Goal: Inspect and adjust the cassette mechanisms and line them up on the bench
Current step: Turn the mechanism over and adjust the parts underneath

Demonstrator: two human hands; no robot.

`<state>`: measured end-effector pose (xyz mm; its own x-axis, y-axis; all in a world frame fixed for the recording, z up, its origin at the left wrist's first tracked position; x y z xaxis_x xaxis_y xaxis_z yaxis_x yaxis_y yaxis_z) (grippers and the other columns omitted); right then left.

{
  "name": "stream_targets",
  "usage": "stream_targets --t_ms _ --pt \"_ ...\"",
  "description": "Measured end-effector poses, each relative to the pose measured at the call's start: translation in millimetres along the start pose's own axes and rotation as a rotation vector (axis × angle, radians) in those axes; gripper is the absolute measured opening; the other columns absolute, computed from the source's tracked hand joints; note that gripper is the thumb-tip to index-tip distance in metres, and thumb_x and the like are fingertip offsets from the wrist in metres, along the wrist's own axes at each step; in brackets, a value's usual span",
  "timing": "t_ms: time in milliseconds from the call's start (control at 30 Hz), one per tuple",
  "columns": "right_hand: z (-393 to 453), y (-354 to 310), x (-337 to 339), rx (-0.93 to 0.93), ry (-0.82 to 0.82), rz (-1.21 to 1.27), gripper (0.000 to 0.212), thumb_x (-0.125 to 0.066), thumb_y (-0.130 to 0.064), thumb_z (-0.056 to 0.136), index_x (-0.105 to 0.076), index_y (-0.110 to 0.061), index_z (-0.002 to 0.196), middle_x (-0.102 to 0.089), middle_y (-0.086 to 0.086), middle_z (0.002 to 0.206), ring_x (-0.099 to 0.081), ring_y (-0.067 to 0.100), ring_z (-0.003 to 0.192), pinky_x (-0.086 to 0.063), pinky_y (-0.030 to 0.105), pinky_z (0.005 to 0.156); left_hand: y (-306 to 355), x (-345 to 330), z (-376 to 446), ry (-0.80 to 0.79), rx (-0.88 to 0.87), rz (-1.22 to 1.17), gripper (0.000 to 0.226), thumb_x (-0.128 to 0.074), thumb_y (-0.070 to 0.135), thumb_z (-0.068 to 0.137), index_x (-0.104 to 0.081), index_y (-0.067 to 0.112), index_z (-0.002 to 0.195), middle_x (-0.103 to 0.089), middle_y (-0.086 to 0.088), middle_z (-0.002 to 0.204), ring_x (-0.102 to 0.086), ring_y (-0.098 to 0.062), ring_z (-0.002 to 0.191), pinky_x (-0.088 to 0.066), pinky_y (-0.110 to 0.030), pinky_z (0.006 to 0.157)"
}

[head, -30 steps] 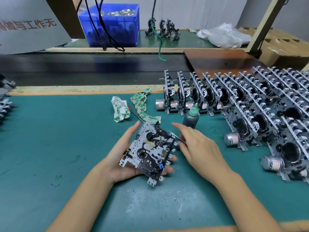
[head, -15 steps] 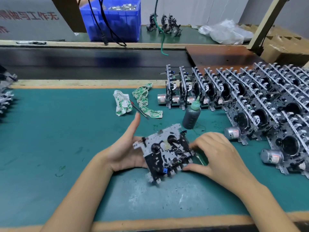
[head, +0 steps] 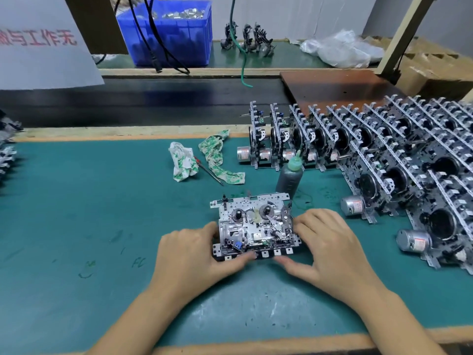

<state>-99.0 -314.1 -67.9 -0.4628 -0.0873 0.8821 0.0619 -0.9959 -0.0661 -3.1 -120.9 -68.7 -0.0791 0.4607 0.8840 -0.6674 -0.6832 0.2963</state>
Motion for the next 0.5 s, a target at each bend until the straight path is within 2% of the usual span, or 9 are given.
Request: stream_targets --t_ms 133,267,367,500 --pt "0.0 -1.4 -0.6 -0.001 0.033 -0.028 0.052 -0.052 -0.056 0.081 -0.066 -0.007 0.072 -0.062 0.001 0.077 -0.06 0.024 0.075 -0.04 0.031 0.081 4.1 -0.7 -2.8 0.055 -0.063 0.01 0.058 -0.044 0.082 0.057 -0.036 0.025 0.049 -0.041 -0.001 0.032 -0.048 -0.022 0.03 -0.025 -0.021 0.039" --pt "1.4 -0.3 -1.7 -0.004 0.044 0.001 0.051 -0.053 -0.055 0.081 -0.064 -0.007 0.069 -0.061 0.001 0.075 -0.058 0.024 0.072 -0.04 0.031 0.079 6.2 -4.7 -1.6 0.103 -0.018 0.031 0.065 -0.045 0.078 0.058 -0.044 0.015 0.042 -0.038 0.0 0.03 -0.043 -0.021 0.027 -0.023 -0.019 0.039" --pt "1.1 -0.9 -2.5 0.01 0.021 0.073 0.053 -0.056 -0.059 0.078 -0.063 -0.007 0.068 -0.059 0.002 0.074 -0.056 0.023 0.072 -0.039 0.028 0.08 5.7 -6.1 -0.1 0.139 -0.001 0.059 0.063 -0.047 0.074 0.059 -0.042 0.014 0.041 -0.034 -0.002 0.029 -0.039 -0.021 0.025 -0.02 -0.018 0.041" --pt "-0.5 -1.7 -5.4 0.003 0.013 0.079 0.052 -0.058 -0.06 0.076 -0.06 -0.009 0.066 -0.057 0.001 0.073 -0.054 0.021 0.07 -0.04 0.028 0.079 3.7 -6.6 -0.3 0.121 -0.042 0.028 0.064 -0.049 0.076 0.059 -0.041 0.015 0.043 -0.035 -0.002 0.03 -0.04 -0.021 0.026 -0.024 -0.02 0.036"
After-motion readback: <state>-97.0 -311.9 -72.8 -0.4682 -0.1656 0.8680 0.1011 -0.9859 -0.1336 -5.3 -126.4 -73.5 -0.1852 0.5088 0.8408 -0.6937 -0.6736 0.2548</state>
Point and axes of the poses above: each hand's wrist, its own z-axis towards the middle knuckle, its own x-axis out of the back of the hand, y = z × x, the point moved 3 cm from there along z, towards the middle knuckle
